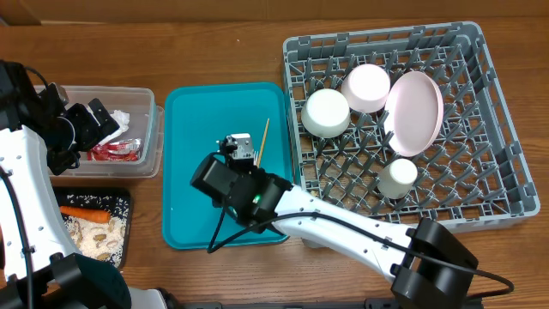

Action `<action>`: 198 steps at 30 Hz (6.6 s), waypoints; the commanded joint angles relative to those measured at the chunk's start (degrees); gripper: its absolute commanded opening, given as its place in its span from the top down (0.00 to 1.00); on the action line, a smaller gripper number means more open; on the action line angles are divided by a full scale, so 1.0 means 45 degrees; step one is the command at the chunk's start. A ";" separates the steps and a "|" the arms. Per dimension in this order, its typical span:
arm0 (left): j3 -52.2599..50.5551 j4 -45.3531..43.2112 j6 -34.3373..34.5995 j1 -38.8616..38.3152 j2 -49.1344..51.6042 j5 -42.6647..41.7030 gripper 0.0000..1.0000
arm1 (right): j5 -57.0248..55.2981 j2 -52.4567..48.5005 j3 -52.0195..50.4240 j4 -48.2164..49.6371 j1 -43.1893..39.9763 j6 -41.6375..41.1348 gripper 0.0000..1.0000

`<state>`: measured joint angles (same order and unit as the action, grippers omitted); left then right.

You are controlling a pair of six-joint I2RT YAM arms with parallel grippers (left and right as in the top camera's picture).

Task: Sort waste into correct bins and load items into the dishwasher
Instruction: 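Lower the right gripper onto the white fork and close on it, then lift the white fork with the right gripper and carry it over the rack, then lower the fork into the rack and open the right gripper, then move the right gripper to the wooden chopstick on the teal tray and grip it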

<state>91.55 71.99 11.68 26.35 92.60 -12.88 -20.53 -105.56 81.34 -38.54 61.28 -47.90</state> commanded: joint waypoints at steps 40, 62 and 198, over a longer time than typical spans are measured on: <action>0.0277 -0.0058 0.0078 -0.0029 -0.0029 -0.0053 0.00 | -0.1054 -0.3147 0.0019 0.0733 -0.0627 -0.3094 0.70; 0.0277 -0.0053 0.0078 -0.0029 -0.0029 -0.0053 0.00 | -0.1098 -0.3847 -0.0005 0.1311 -0.0743 -0.3415 0.83; 0.0277 -0.0053 0.0078 -0.0029 -0.0029 -0.0053 0.00 | 0.5935 0.3555 0.0403 -0.1715 -0.6154 0.1647 0.92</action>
<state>91.55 71.79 11.68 26.35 92.60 -12.86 -4.19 -89.84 81.65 -50.26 29.78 -27.64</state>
